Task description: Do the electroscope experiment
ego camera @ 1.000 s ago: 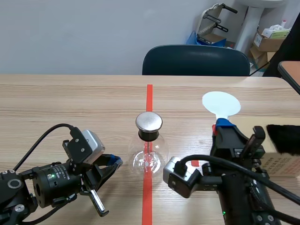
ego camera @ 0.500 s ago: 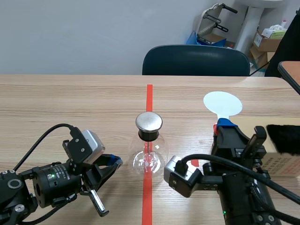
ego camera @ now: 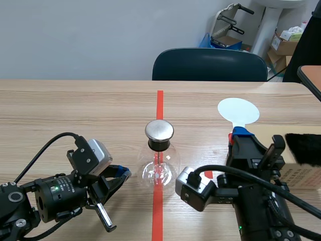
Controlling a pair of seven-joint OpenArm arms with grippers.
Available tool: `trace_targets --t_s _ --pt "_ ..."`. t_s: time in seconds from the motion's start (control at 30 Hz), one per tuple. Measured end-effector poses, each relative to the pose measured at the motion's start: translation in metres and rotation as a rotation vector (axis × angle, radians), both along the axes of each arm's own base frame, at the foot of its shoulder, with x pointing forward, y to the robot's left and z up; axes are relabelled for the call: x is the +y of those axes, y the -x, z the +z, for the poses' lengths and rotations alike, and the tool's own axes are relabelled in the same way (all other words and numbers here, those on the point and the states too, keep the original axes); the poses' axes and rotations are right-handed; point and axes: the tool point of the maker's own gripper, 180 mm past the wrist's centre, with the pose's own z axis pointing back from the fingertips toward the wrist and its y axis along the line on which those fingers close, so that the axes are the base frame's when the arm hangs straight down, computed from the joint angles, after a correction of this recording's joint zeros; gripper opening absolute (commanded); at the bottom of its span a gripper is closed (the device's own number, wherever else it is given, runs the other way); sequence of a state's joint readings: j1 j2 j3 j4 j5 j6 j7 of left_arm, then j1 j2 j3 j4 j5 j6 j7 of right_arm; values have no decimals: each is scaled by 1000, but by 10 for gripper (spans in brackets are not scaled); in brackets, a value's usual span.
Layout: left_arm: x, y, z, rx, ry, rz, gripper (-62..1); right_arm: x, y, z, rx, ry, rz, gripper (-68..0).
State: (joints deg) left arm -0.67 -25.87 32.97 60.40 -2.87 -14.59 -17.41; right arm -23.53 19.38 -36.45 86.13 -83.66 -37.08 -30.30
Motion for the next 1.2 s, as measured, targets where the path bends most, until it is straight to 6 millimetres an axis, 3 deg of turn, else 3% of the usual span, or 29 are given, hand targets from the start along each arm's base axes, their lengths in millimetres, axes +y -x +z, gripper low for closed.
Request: trace_targets --t_s 0.83,0.97,1.07,1.2 --pt "0 0 0 0 0 0 -568 0 0 0 -1 -1 0 -665" --pt "0 0 0 0 0 0 -566 0 1 8 -45 -33 5 -665" --pt "0 0 1 -3 4 -1 -526 -2 1 12 -69 -17 45 -665" --pt "0 0 1 -4 7 0 -460 -27 8 1 -28 74 61 -660"
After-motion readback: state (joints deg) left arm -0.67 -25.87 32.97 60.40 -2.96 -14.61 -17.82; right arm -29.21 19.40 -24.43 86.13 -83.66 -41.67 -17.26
